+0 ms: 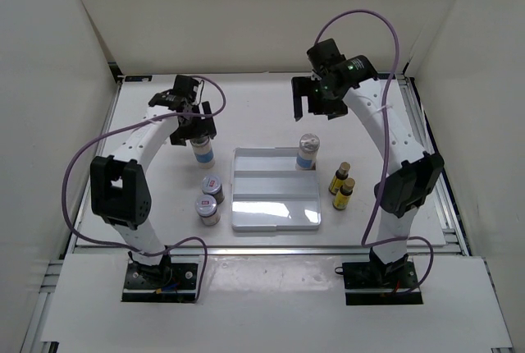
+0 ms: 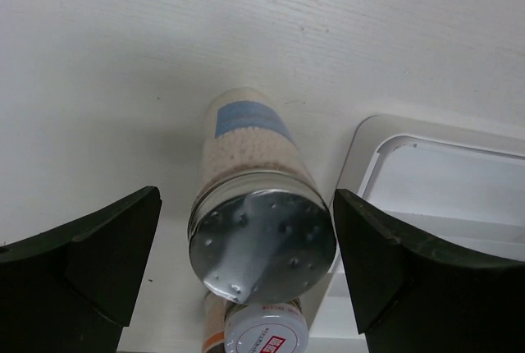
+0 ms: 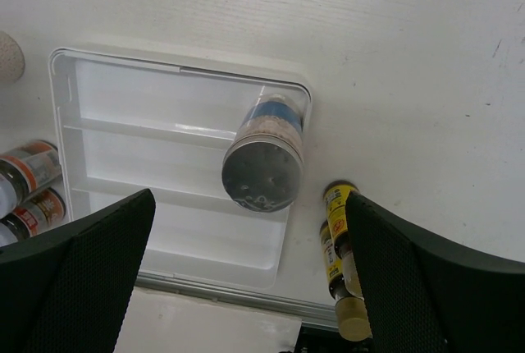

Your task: Organize the condiment bottles

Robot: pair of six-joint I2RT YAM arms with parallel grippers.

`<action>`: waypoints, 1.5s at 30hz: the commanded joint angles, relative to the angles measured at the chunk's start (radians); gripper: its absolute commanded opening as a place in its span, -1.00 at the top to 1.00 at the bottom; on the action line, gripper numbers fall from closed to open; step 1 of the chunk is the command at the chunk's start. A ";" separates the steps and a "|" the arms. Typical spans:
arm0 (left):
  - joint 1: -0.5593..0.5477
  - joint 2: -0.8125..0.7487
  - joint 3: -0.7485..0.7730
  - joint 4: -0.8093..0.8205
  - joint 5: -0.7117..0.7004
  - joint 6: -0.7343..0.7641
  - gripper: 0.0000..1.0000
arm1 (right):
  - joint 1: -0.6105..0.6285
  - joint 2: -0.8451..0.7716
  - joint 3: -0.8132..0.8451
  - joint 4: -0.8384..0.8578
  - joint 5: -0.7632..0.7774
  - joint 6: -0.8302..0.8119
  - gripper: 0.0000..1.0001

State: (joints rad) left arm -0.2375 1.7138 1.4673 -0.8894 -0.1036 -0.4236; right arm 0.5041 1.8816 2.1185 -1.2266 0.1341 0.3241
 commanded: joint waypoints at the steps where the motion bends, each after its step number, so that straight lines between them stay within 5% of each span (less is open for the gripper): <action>1: 0.000 0.003 0.070 0.012 -0.022 -0.017 -0.91 | -0.018 -0.053 -0.012 0.025 -0.010 -0.008 -1.00; 9: -0.019 -0.011 0.123 0.012 -0.013 0.005 -0.10 | -0.056 -0.062 -0.012 0.026 -0.028 -0.026 -1.00; 18: -0.059 -0.105 0.125 0.001 -0.042 0.048 0.41 | -0.065 -0.072 -0.044 0.026 -0.047 -0.026 -1.00; 21: -0.091 -0.114 0.220 -0.008 -0.076 0.075 0.78 | -0.075 -0.082 -0.057 0.026 -0.057 -0.026 -1.00; 29: -0.287 -0.028 0.476 -0.019 -0.103 0.232 0.79 | -0.093 -0.101 -0.112 0.026 -0.057 -0.008 -1.00; 45: -0.381 0.067 0.279 0.030 0.039 0.134 0.79 | -0.130 -0.174 -0.193 0.006 -0.039 0.012 -1.00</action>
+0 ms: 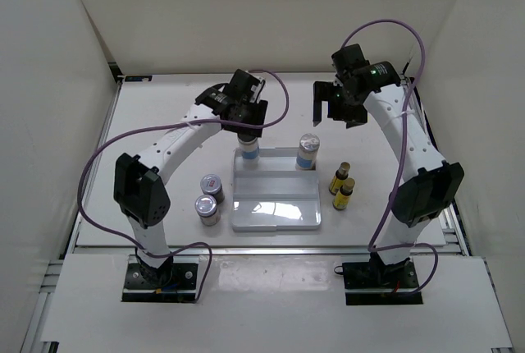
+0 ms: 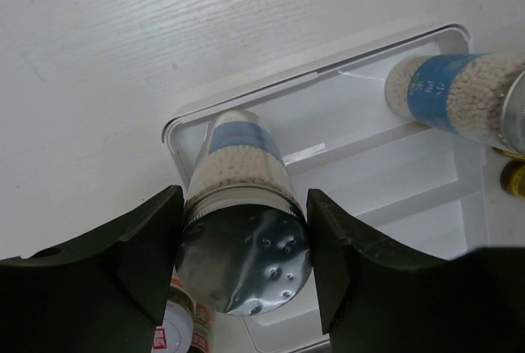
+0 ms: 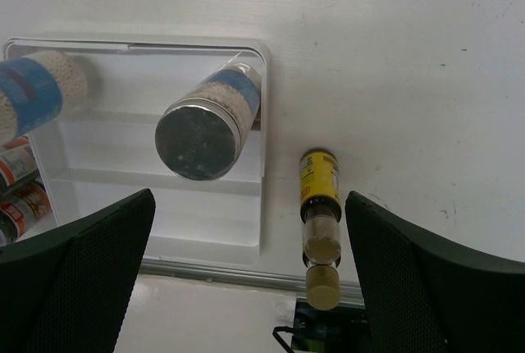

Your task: Organize the condiment bottles

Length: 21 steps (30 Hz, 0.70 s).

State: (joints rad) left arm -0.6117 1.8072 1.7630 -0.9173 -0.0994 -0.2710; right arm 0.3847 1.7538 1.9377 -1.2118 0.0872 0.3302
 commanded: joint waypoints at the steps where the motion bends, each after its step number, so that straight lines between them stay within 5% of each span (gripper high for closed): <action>1: -0.006 -0.026 -0.026 0.067 0.035 -0.019 0.79 | -0.010 -0.047 -0.013 -0.009 0.008 0.006 -1.00; 5: -0.006 -0.002 -0.051 0.077 0.044 -0.028 0.79 | -0.010 -0.056 -0.034 -0.009 0.008 0.006 -1.00; 8: -0.006 0.009 -0.051 0.077 0.044 -0.037 0.60 | -0.020 -0.056 -0.043 -0.018 0.017 0.006 -1.00; 11: -0.006 0.009 -0.062 0.077 0.034 -0.037 0.02 | -0.038 -0.056 -0.043 -0.049 0.031 0.015 -1.00; 12: -0.006 0.009 -0.072 0.077 0.024 -0.037 -0.35 | -0.038 -0.056 -0.043 -0.061 0.049 0.015 -1.00; 15: -0.006 0.009 -0.073 0.077 -0.018 -0.037 -0.62 | -0.067 -0.056 -0.052 -0.113 0.063 0.035 -1.00; 17: -0.006 -0.002 -0.073 0.077 -0.067 -0.037 -1.00 | -0.079 -0.069 -0.078 -0.124 0.063 0.035 -1.00; 21: 0.026 -0.043 -0.051 0.077 -0.099 -0.028 -1.00 | -0.090 -0.112 -0.135 -0.124 0.017 0.035 -1.00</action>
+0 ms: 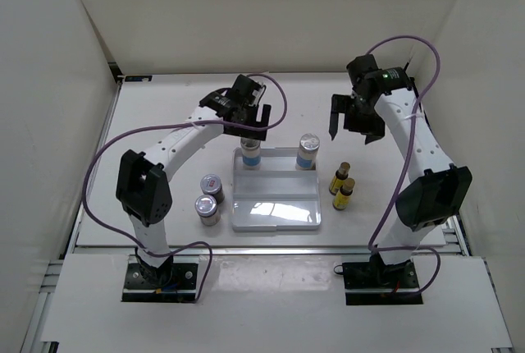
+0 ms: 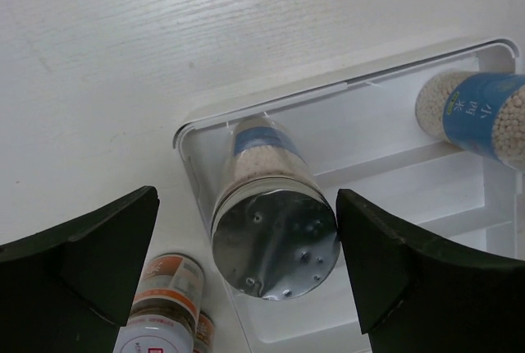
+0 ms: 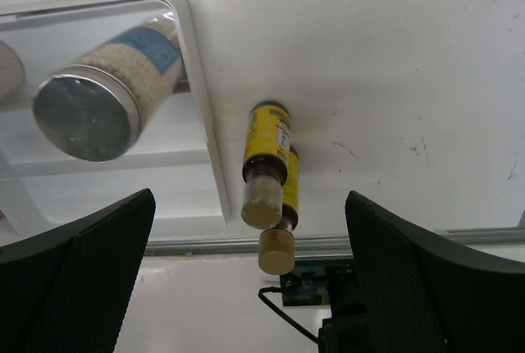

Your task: Organize the condiment bottles

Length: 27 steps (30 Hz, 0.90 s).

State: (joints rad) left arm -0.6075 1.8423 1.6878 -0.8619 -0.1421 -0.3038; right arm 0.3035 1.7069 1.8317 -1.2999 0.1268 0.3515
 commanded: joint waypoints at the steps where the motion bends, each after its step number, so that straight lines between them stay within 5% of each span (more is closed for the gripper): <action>1: 0.032 -0.098 0.038 0.009 -0.068 0.005 -1.00 | -0.009 -0.066 -0.040 -0.036 -0.023 0.014 -1.00; 11: 0.159 -0.206 0.101 -0.061 -0.160 0.006 -1.00 | -0.009 -0.104 -0.227 -0.056 -0.107 0.023 -0.54; 22: 0.229 -0.311 -0.020 -0.071 -0.160 0.006 -1.00 | -0.009 -0.086 -0.339 0.027 -0.148 0.004 -0.40; 27: 0.247 -0.347 -0.063 -0.080 -0.160 0.006 -1.00 | -0.009 -0.067 -0.348 0.051 -0.157 -0.014 0.00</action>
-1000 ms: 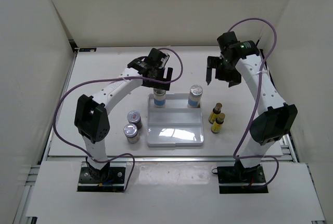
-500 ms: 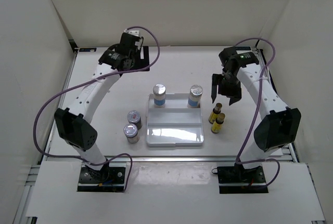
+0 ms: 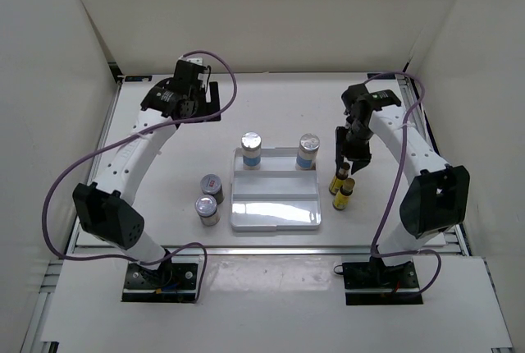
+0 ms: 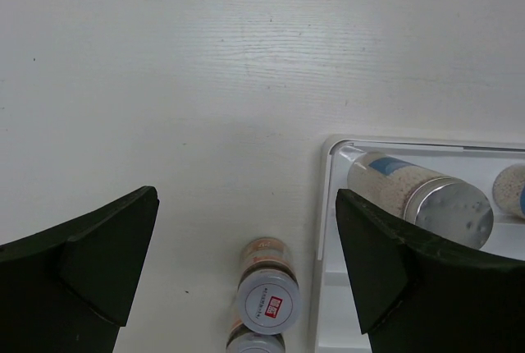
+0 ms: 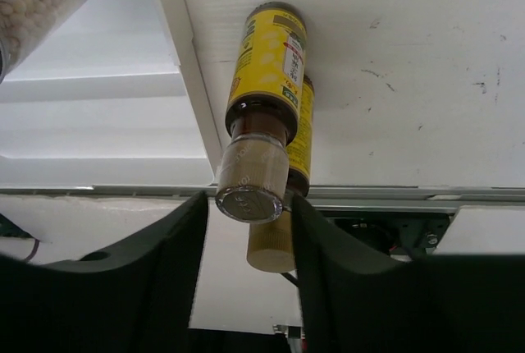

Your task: Organize the condiment bottles

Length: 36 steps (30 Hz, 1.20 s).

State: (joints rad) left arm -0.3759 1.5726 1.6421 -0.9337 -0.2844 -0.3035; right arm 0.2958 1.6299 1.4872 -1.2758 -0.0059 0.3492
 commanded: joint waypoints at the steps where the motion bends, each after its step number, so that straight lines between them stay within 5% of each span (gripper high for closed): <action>1: 0.015 -0.088 -0.030 -0.008 -0.018 0.006 -1.00 | -0.001 0.010 -0.004 0.027 -0.025 -0.012 0.07; 8: 0.025 -0.147 -0.096 -0.027 -0.027 -0.006 -1.00 | -0.001 0.019 0.024 0.026 -0.014 -0.030 0.47; 13: 0.025 -0.221 -0.174 -0.056 -0.027 -0.129 -1.00 | 0.011 0.019 0.100 -0.040 0.044 -0.030 0.95; 25: 0.025 -0.286 -0.212 -0.120 -0.127 -0.223 -1.00 | 0.155 -0.013 0.357 -0.154 0.178 -0.021 1.00; 36: -0.047 -0.359 -0.297 -0.152 -0.029 -0.324 -1.00 | 0.259 -0.212 0.128 0.077 0.193 0.017 1.00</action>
State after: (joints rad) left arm -0.3988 1.2724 1.3529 -1.0767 -0.3557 -0.5713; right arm 0.5453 1.5055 1.6650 -1.2987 0.1837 0.3439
